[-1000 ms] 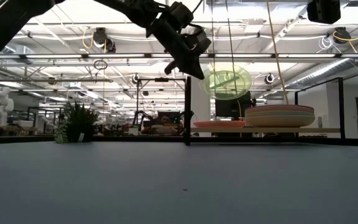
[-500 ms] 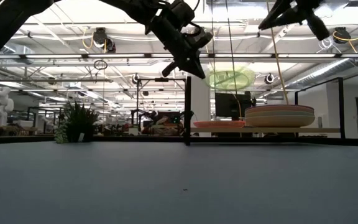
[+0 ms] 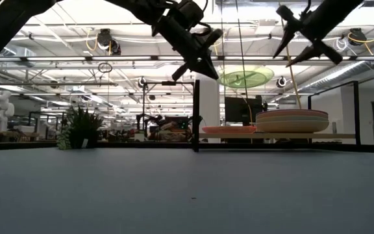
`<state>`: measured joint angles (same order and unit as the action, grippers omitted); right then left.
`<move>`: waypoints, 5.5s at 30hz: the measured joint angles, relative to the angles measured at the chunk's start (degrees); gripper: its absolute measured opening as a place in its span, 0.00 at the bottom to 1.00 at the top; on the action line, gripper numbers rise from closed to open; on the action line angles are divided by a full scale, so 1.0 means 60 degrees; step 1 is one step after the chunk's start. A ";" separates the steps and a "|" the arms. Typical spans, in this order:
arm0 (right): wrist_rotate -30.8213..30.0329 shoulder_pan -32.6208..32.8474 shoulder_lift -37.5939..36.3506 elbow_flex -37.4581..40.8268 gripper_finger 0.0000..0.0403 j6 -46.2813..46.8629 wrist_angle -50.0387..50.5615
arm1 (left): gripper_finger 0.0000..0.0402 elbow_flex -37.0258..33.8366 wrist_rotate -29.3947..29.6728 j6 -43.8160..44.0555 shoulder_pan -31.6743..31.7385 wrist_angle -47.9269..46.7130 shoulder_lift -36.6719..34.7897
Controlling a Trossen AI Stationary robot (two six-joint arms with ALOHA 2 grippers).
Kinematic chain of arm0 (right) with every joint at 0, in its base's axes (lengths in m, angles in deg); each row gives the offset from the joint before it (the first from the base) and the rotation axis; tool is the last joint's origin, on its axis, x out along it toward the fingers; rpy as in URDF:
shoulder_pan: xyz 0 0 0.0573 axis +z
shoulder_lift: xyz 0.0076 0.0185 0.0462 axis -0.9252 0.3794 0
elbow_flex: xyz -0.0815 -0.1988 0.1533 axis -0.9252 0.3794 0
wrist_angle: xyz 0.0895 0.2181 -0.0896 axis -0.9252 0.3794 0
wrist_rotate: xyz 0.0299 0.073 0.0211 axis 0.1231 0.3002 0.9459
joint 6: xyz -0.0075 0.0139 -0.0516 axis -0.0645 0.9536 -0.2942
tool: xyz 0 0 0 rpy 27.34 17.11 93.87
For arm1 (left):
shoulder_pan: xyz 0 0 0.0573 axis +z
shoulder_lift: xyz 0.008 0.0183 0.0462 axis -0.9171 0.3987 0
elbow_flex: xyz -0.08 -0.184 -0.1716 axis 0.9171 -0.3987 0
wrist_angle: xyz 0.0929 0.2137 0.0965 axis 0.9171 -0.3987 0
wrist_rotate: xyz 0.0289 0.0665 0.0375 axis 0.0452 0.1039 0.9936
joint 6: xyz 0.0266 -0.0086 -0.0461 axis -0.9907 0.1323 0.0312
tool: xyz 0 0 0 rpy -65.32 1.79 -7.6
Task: Place and stack plates onto a shelf
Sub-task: Stack the transparent green plate on the transparent orange plate on the shelf
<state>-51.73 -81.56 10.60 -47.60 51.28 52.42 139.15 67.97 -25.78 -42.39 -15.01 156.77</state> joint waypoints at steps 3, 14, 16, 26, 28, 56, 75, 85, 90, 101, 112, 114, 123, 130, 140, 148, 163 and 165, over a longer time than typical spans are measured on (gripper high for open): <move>0.1178 -0.0741 -0.0101 0.0636 0.48 -0.0492 -0.1567 | 0.01 0.0000 -0.0309 0.0009 0.0000 -0.0004 0.0000; 0.2276 -0.1448 -0.0141 0.1832 0.43 -0.0386 -0.3892 | 0.01 0.0000 -0.0504 -0.0023 0.0006 -0.0433 0.0000; 0.2288 -0.1448 -0.0162 0.1832 0.40 -0.0386 -0.3869 | 0.01 0.0000 -0.0498 -0.0060 0.0018 -0.0459 0.0000; 0.2357 -0.1444 -0.0185 0.1832 0.25 -0.0413 -0.3017 | 0.01 0.0000 -0.0329 -0.0030 0.0175 -0.0433 0.0003; 0.2225 -0.1444 -0.0185 0.1832 0.22 -0.0440 -0.3055 | 0.01 0.0000 -0.0332 -0.0022 0.0171 -0.0432 0.0000; 0.1656 -0.1452 -0.0181 0.1828 0.03 -0.1018 -0.3009 | 0.01 0.0000 -0.0509 0.0229 -0.0157 -0.0424 -0.0007; 0.1475 -0.1452 -0.0180 0.1870 0.00 -0.0803 -0.2955 | 0.48 0.0000 -0.0917 0.1155 -0.0156 0.0310 -0.0022; 0.1478 -0.1441 -0.0178 0.2872 0.00 0.0667 -0.3757 | 0.58 0.0004 0.0651 -0.0413 0.0119 0.0270 -0.1475; 0.1307 -0.1410 -0.0073 0.3272 0.00 0.1442 -0.4806 | 0.58 0.0004 0.1019 -0.1062 0.0394 0.0127 -0.2023; 0.0683 -0.0731 0.2082 0.3307 0.00 0.3181 -0.6776 | 0.58 0.0004 0.1023 -0.1535 0.0646 -0.0750 -0.2149; -0.0324 -0.0545 0.3388 0.3307 0.00 0.4748 -0.7181 | 0.58 0.0004 0.1019 -0.1535 0.0555 -0.0871 -0.2149; -0.0323 -0.0545 0.3681 0.3307 0.00 0.4878 -0.7437 | 0.58 0.0004 0.1021 -0.1542 0.0536 -0.0871 -0.2149; -0.0653 -0.0617 0.5110 0.3304 0.00 0.5708 -0.8856 | 0.58 0.0004 0.1012 -0.1575 0.0514 -0.0867 -0.2149; -0.0786 -0.0628 0.5551 0.3304 0.00 0.6072 -0.9323 | 0.58 0.0004 0.1008 -0.1577 0.0470 -0.0958 -0.2149; -0.1035 -0.0677 0.5607 0.3304 0.00 0.6183 -0.9235 | 0.58 0.0004 0.0986 -0.1574 0.0205 -0.1013 -0.2149; -0.1035 -0.0882 0.5607 0.3304 0.08 0.6411 -0.9228 | 0.58 0.0004 0.1012 -0.1528 0.0009 -0.1013 -0.2149; -0.1196 -0.0865 0.5567 0.3304 0.23 0.6852 -0.9526 | 0.58 0.0004 0.1019 -0.1433 -0.0170 -0.1013 -0.2149; -0.0994 -0.0838 0.5442 0.3304 0.24 0.6647 -0.9595 | 0.58 0.0004 0.1019 -0.1457 -0.0196 -0.1012 -0.2149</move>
<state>-57.69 -86.59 43.25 -27.78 91.16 -5.15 139.17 74.09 -34.52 -43.56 -21.08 143.88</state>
